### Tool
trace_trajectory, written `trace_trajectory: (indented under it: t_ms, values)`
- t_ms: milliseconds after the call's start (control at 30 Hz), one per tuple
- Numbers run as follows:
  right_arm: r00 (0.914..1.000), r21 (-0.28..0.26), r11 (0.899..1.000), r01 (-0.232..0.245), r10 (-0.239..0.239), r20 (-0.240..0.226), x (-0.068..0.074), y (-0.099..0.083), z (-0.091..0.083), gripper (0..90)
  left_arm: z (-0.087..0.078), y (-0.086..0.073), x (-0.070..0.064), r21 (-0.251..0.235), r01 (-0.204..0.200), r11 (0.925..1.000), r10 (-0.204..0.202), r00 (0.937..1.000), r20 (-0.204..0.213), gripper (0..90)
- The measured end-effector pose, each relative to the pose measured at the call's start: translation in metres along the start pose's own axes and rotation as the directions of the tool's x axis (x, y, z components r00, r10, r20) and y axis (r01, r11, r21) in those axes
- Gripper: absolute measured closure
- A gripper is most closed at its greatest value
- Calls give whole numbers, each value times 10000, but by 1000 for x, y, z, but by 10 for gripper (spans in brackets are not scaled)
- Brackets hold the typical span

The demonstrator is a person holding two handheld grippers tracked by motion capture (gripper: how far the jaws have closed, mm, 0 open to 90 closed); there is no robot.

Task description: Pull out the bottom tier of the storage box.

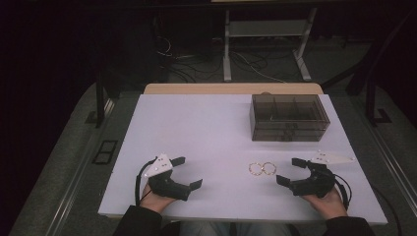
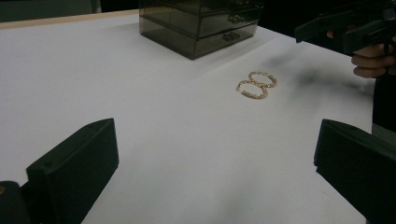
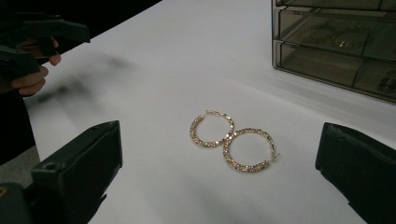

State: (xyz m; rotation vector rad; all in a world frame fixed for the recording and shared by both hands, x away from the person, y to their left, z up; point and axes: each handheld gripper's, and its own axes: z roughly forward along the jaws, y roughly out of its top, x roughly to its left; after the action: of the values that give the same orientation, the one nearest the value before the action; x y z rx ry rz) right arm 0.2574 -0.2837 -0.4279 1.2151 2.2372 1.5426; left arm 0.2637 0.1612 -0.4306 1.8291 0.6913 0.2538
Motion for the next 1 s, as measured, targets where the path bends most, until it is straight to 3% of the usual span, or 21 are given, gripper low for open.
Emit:
trace_trajectory:
  t_ms: [700, 1000]
  values:
    - [9993, 504, 9987, -103, 121, -367, 6, 1, -1, 0, -3, -1, 0, -4, 102, 9999, -102, 9999, 26, 0]
    - [9982, 415, 9985, -369, 389, -466, 6, 2, -8, 0, -2, -2, -2, 48, 124, 9999, -125, 9999, 107, 0]
